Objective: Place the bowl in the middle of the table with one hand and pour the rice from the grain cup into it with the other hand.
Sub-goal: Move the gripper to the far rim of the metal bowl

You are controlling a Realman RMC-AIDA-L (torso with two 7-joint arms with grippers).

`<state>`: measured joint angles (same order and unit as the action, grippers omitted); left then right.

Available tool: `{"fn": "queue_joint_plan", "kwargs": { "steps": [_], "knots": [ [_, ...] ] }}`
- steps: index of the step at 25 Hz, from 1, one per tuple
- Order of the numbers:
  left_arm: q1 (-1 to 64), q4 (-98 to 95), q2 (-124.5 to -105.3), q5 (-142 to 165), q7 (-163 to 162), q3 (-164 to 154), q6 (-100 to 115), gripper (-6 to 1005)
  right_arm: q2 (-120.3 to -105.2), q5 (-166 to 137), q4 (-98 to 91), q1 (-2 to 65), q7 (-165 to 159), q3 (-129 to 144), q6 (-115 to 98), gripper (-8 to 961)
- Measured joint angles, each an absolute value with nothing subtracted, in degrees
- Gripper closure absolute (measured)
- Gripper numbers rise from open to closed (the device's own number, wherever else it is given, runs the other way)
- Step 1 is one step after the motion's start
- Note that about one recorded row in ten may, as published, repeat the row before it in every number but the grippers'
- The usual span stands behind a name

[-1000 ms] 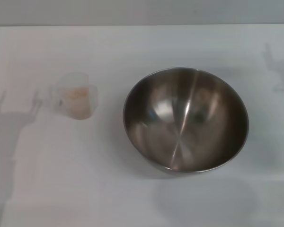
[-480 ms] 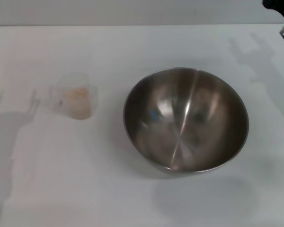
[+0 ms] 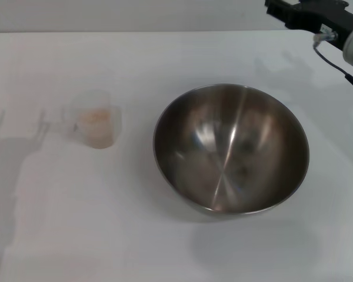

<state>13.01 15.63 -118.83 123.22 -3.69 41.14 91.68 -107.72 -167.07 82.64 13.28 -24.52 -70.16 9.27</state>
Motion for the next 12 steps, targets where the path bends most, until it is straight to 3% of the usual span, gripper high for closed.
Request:
{"fn": "queue_joint_plan", "kwargs": {
  "steps": [1, 5, 6, 8, 9, 10, 12],
  "knots": [
    [13.01, 15.63, -118.8, 123.21, -3.69, 41.15, 91.72, 168, -108.05, -166.98, 84.77, 13.38, -23.42, -70.58, 13.27, 216],
    [13.01, 15.51, -118.65, 123.23, -3.69, 41.25, 91.78, 168, -113.18, -166.52, 96.36, 14.53, -13.34, -76.2, 34.27, 217],
    [13.01, 15.51, -118.65, 123.23, -3.69, 41.25, 91.78, 168, -113.18, -166.52, 96.36, 14.53, -13.34, -76.2, 34.27, 217],
    [13.01, 15.3, -118.64, 123.23, -3.69, 41.3, 91.82, 168, -116.86, -165.35, 99.93, 15.35, -6.59, -80.62, 43.26, 217],
    [13.03, 15.18, -118.64, 123.21, -3.69, 41.33, 91.85, 168, -117.92, -163.95, 100.71, 16.07, -3.64, -82.47, 46.86, 217],
    [13.08, 14.98, -118.64, 123.22, -3.69, 41.39, 91.89, 168, -118.78, -161.9, 101.26, 17.05, -1.05, -84.36, 50.61, 217],
    [13.19, 14.77, -118.64, 123.22, -3.71, 41.81, 91.9, 168, -118.14, -154.06, 100.73, 20.83, 3.09, -87.46, 59.31, 217]
  ]
}}
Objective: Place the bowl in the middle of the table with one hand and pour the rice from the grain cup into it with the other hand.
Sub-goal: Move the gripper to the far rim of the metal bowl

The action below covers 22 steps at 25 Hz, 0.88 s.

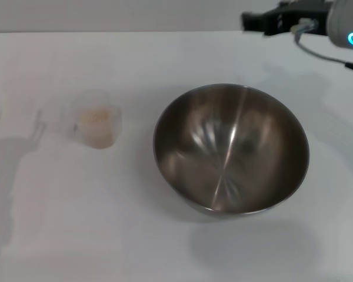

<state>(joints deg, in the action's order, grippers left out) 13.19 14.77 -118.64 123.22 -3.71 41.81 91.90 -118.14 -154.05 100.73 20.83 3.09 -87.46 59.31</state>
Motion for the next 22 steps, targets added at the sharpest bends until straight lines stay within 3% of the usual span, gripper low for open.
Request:
{"fn": "queue_joint_plan", "kwargs": {
  "steps": [8, 22],
  "knots": [
    [13.44, 14.22, -118.73, 123.22, -3.89, 42.72, 91.99, 169, -118.59, -149.91, 97.36, 26.52, 13.14, -97.25, 76.45, 218],
    [13.36, 14.41, -118.84, 123.22, -3.86, 42.71, 92.18, 169, -118.45, -149.77, 91.39, 30.84, 20.31, -102.81, 84.83, 220]
  ]
}}
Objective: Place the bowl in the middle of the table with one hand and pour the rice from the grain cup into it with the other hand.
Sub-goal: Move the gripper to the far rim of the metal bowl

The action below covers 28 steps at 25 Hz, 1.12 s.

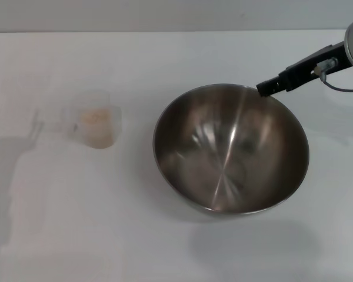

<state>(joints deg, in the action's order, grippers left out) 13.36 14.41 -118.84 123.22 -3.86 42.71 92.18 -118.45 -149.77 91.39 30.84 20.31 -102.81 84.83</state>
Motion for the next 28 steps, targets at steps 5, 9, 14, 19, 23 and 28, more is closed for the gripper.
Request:
{"fn": "queue_joint_plan", "kwargs": {
  "steps": [5, 9, 14, 19, 23, 28],
  "knots": [
    [13.11, 14.58, -118.9, 123.22, -3.82, 42.59, 92.17, 169, -118.33, -150.25, 89.04, 31.71, 22.03, -103.71, 86.47, 220],
    [12.85, 14.54, -118.91, 123.22, -3.89, 42.67, 92.18, 169, -118.34, -150.33, 86.91, 32.14, 22.97, -103.91, 86.49, 221],
    [12.52, 14.61, -118.92, 123.23, -3.94, 42.64, 92.2, 169, -118.4, -150.29, 81.63, 32.93, 24.15, -103.96, 85.11, 220],
    [12.49, 14.39, -118.92, 123.22, -4.1, 42.69, 92.2, 170, -118.48, -150.01, 77.58, 33.17, 25.23, -103.98, 83.24, 223],
    [12.48, 14.73, -118.92, 123.22, -4.09, 42.72, 92.2, 170, -118.62, -150.03, 75.19, 33.48, 26.13, -104.76, 82.41, 227],
    [12.48, 14.76, -118.92, 123.22, -4.09, 42.72, 92.45, 170, -118.55, -150.23, 74.41, 33.75, 26.58, -104.94, 82.18, 379]
  ]
}}
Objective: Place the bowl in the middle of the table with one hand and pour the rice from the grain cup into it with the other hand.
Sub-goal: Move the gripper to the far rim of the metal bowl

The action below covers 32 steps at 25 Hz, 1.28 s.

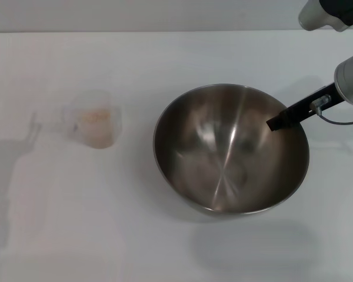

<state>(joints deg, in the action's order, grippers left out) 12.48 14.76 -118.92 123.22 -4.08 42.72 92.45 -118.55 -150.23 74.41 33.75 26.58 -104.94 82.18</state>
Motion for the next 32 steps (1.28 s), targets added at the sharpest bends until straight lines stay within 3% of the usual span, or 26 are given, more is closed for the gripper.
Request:
{"fn": "queue_joint_plan", "kwargs": {
  "steps": [5, 13, 18, 32],
  "knots": [
    [12.41, 14.77, -118.91, 123.22, -4.11, 42.72, 92.79, 170, -118.56, -150.27, 74.06, 33.76, 26.93, -104.94, 82.03, 620],
    [12.3, 14.77, -118.91, 123.22, -4.1, 42.67, 93.03, 170, -118.57, -150.28, 73.92, 33.78, 27.63, -104.87, 82.04, 848],
    [12.21, 14.77, -118.91, 123.22, -4.15, 42.46, 93.78, 170, -118.61, -150.0, 74.16, 33.61, 27.73, -104.97, 81.99, 929],
    [12.22, 14.76, -118.91, 123.22, -3.98, 42.27, 94.15, 171, -118.78, -146.46, 78.41, 32.81, 28.53, -109.61, 81.52, 933]
  ]
}}
